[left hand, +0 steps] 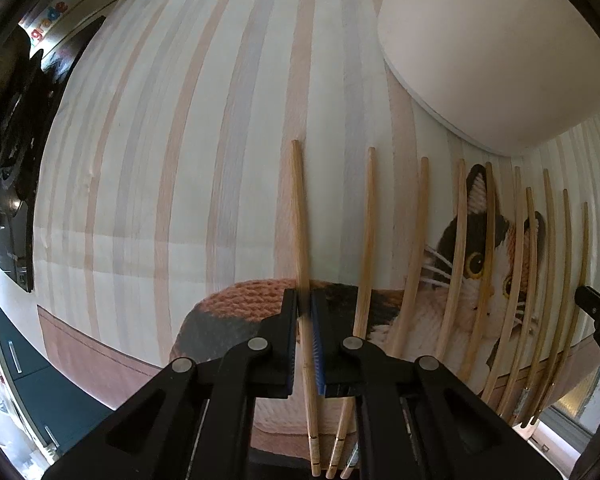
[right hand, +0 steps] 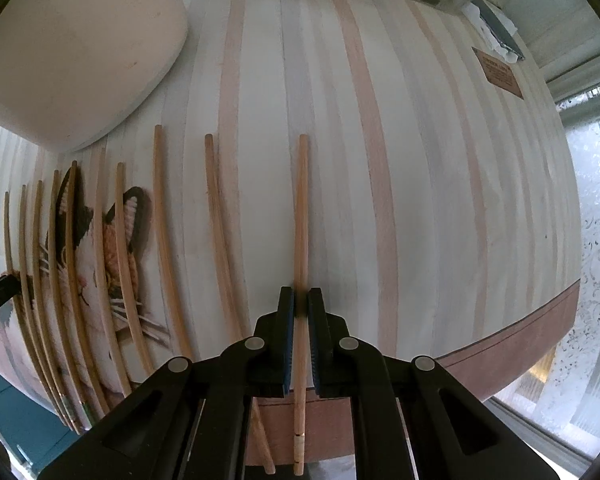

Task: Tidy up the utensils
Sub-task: 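Lift the held chopsticks with both tools and carry them toward the pink holder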

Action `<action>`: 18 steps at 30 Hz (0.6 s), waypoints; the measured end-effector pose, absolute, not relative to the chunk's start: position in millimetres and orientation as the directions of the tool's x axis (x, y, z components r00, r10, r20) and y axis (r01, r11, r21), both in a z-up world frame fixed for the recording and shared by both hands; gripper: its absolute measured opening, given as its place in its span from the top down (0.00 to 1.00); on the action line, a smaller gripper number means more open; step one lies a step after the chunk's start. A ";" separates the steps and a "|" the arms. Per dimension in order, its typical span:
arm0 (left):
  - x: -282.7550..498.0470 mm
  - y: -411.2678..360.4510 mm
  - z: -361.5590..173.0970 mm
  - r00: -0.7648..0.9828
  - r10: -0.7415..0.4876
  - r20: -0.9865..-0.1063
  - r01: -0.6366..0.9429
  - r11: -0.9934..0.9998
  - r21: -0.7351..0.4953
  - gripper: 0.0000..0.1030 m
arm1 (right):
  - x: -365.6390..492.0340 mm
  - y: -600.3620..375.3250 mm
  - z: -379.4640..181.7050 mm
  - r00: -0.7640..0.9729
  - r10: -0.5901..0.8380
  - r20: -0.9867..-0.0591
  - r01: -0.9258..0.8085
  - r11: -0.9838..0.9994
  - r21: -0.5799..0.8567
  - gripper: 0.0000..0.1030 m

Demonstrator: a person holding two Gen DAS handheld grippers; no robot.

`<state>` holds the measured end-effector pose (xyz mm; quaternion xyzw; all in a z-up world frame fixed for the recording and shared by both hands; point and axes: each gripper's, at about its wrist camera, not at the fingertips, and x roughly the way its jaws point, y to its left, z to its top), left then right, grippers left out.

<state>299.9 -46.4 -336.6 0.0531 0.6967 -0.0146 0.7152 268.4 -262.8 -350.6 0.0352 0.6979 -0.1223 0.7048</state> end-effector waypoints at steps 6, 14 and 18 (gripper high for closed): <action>305.4 -42.3 -335.1 0.041 0.069 -0.997 0.099 0.992 0.073 0.96 | 266.8 -259.2 -351.8 0.000 -0.126 -0.992 0.217 0.968 -0.123 0.92; 311.8 -40.9 -298.2 0.158 0.111 -0.981 0.109 0.986 0.129 0.96 | 263.7 -278.0 -324.2 0.087 -0.108 -0.990 0.276 0.958 -0.081 0.93; 314.6 -41.1 -264.3 0.235 0.094 -0.968 0.109 0.986 0.122 0.96 | 264.0 -277.5 -291.3 0.180 -0.126 -0.976 0.286 0.956 -0.071 0.93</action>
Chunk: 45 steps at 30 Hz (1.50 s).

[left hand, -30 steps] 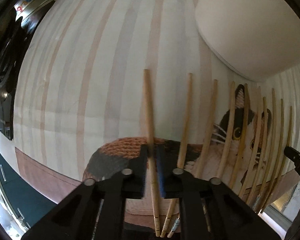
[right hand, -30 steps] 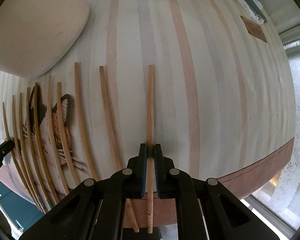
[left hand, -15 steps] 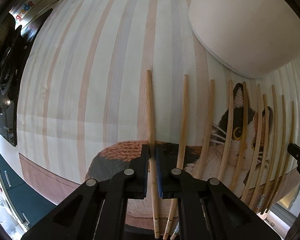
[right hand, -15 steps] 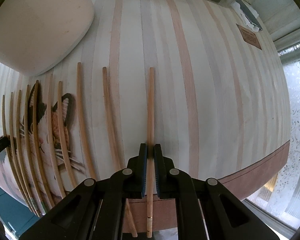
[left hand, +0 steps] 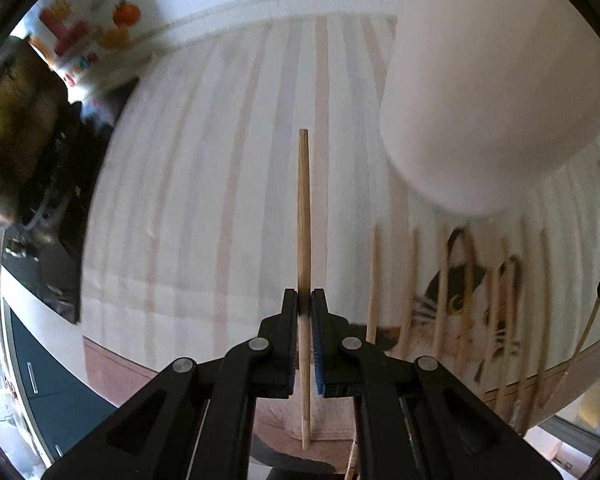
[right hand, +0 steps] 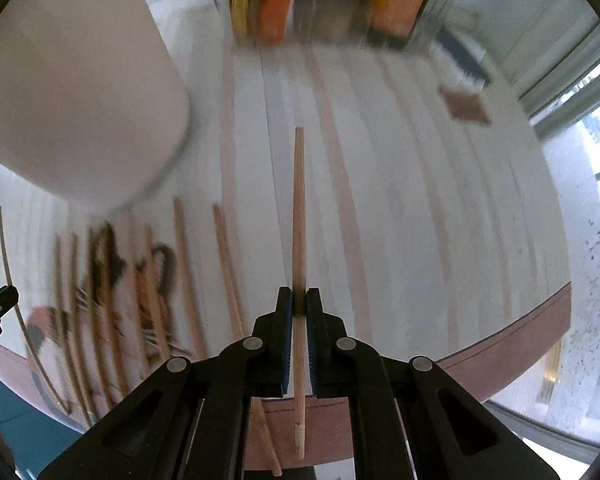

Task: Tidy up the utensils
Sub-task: 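Lift the held chopsticks with both tools and carry them toward the pink holder, then lower both chopsticks into the pink holder and open both tools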

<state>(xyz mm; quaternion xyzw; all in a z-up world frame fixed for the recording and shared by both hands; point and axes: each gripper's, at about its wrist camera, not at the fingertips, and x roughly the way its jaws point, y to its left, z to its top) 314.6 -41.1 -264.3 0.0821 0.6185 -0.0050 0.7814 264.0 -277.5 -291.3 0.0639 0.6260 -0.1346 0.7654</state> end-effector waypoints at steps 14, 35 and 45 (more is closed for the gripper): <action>322.5 -24.8 -173.5 0.420 0.025 -0.907 0.042 0.998 0.047 0.96 | 273.1 -272.5 -201.5 0.410 -0.123 -0.904 0.304 0.953 0.008 0.94; 366.3 -18.0 43.6 0.711 -0.202 -0.673 0.046 0.969 -0.243 0.96 | 340.7 -316.7 -11.4 0.715 0.035 -0.698 0.319 0.872 0.371 0.93; 418.5 -58.4 31.6 0.647 -0.311 -0.696 0.074 0.934 -0.349 0.96 | 390.9 -306.5 9.9 0.751 0.110 -0.651 0.243 0.871 0.427 0.94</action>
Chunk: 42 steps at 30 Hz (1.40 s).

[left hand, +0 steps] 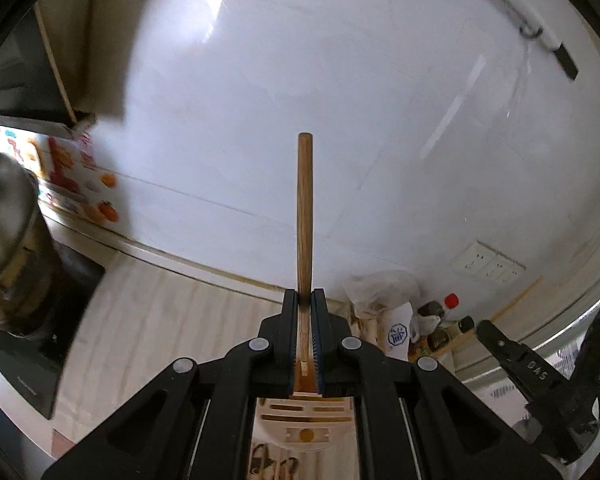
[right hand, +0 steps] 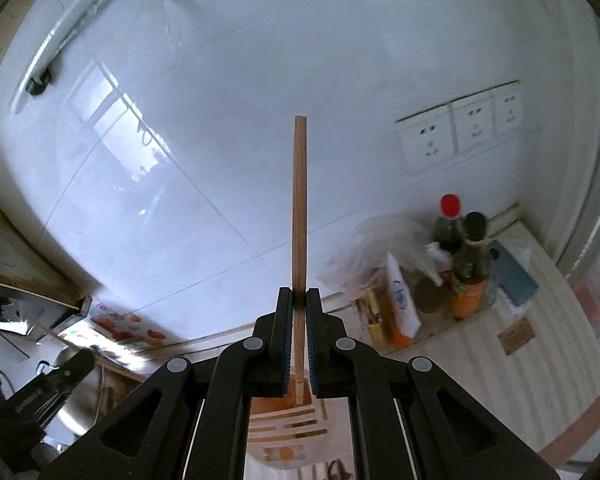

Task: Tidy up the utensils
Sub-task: 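Lower both chopsticks into the pink holder and open both tools, then move both tools back down to the row of chopsticks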

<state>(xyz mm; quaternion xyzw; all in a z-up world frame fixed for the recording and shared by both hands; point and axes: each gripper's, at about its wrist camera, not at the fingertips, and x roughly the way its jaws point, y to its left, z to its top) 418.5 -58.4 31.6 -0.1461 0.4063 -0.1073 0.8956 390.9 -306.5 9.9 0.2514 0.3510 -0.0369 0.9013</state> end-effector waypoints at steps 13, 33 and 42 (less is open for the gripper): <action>445.4 -98.7 -37.7 0.533 -0.252 -0.808 0.075 0.965 -0.252 0.96 | 435.6 -283.7 -66.4 0.645 0.157 -0.748 0.220 0.899 0.379 0.94; 401.0 -58.7 -1.1 0.650 -0.096 -0.754 0.043 0.995 -0.089 0.00 | 393.9 -293.5 -50.3 0.635 0.097 -0.766 0.255 0.910 0.327 0.45; 376.2 -46.3 -43.2 0.603 -0.042 -0.797 0.029 0.999 -0.031 0.00 | 350.8 -303.4 -56.1 0.655 0.017 -0.755 0.299 0.913 0.279 0.16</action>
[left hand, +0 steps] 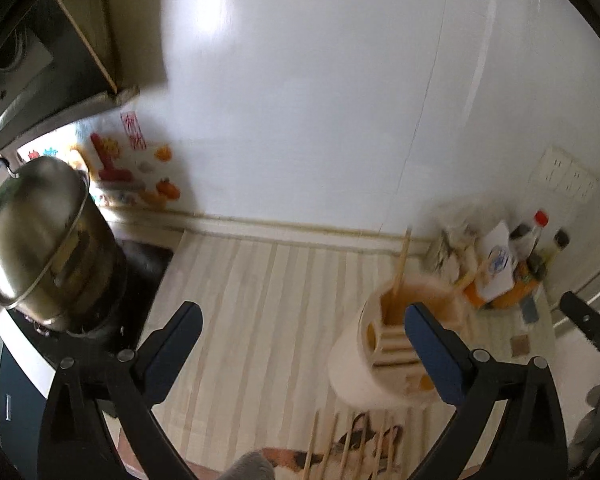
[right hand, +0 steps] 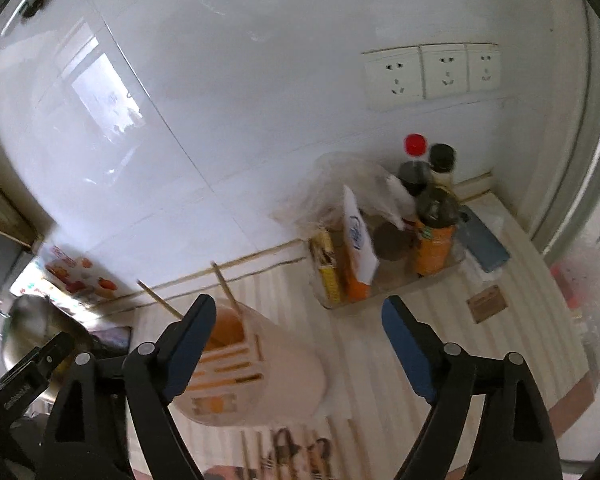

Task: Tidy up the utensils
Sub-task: 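Move both tools back down to the row of chopsticks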

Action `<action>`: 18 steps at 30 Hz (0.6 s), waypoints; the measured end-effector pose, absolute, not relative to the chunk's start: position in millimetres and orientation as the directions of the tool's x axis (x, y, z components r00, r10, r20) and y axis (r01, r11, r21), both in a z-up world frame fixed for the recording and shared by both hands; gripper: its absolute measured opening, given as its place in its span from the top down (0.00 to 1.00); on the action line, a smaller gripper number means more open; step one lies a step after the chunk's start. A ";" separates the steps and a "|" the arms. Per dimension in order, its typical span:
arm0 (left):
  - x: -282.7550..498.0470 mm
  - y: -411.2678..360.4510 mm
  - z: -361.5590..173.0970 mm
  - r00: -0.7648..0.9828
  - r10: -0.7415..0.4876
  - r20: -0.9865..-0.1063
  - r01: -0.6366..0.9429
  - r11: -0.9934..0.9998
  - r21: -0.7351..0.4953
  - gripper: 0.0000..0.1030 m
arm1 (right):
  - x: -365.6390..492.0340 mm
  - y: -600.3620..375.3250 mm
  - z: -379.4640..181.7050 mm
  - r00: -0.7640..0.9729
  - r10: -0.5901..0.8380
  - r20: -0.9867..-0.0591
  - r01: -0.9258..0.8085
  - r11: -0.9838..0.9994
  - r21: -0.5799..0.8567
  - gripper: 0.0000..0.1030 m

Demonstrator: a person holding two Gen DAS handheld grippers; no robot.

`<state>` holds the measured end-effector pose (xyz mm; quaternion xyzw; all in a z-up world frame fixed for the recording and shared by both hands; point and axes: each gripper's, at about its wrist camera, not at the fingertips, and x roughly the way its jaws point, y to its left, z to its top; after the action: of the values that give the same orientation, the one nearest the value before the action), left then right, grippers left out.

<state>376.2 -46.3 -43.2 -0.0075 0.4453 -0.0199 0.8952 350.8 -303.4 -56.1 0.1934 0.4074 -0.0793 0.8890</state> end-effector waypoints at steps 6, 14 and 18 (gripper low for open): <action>349.5 -43.6 -93.6 0.553 -0.011 -0.833 0.033 0.999 0.008 0.00 | 324.6 -304.7 -91.3 0.585 0.005 -0.811 0.317 0.919 0.235 0.16; 311.0 -43.8 -179.1 0.408 0.035 -0.913 0.055 0.996 0.063 0.00 | 291.2 -305.3 -170.7 0.418 0.016 -0.908 0.341 0.924 0.173 0.16; 297.0 -47.3 -222.4 0.329 0.063 -0.942 0.061 0.994 0.088 0.00 | 279.0 -302.9 -205.6 0.342 0.023 -0.939 0.334 0.931 0.145 0.16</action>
<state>297.0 -47.3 -222.4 0.0536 0.5792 0.0008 0.8135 279.0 -302.9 -205.6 0.1583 0.5652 -0.0967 0.8038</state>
